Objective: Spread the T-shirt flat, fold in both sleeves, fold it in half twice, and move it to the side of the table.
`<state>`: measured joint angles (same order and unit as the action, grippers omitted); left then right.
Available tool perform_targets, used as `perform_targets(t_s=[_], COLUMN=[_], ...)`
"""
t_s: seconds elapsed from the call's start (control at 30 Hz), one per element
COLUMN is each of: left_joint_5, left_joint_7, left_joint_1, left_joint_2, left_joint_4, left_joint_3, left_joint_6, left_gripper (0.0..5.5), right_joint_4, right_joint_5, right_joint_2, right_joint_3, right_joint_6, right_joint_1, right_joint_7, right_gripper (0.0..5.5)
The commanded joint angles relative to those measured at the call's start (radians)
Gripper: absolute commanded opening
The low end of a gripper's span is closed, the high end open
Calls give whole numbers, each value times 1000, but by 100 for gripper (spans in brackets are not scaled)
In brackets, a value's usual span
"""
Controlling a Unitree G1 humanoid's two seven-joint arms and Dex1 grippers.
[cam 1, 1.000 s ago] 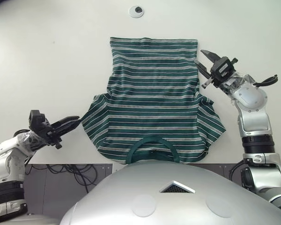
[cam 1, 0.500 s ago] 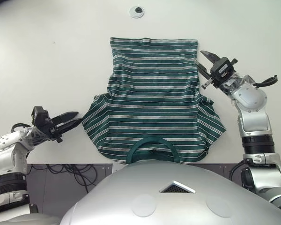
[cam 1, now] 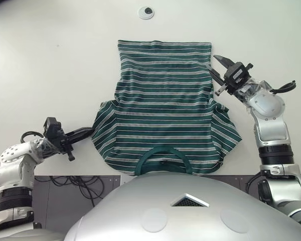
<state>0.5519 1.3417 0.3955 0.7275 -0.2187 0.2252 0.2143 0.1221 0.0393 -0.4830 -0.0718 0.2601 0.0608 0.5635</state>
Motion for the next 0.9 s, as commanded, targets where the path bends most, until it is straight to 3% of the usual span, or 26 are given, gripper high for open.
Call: perform_targets(t_s=[0.03,0.27,0.7,0.9], left_joint_5=[59,162,124,73], left_joint_7=[-1,-42,-172,-212], left_joint_1=[27,37,-56,-67], left_joint_2=[-18,-60,-208,-262], left_joint_4=[74,272,358,343], left_joint_3=[5,-14,-215,-276], left_joint_6=[93,227,277,233], left_gripper=[2,2,2,2], right_joint_4=[0,-3,-32,-197], right_joint_5=[4,-1,-35,-245], right_joint_2=[-7,-11,-34,-111], right_joint_3=[-4,-2,41,173], right_joint_6=[-3,-4,-11,-176], right_joint_1=[4,1,-44,-219], right_joint_7=[4,5,25,151], right_gripper=[144,144,144,144])
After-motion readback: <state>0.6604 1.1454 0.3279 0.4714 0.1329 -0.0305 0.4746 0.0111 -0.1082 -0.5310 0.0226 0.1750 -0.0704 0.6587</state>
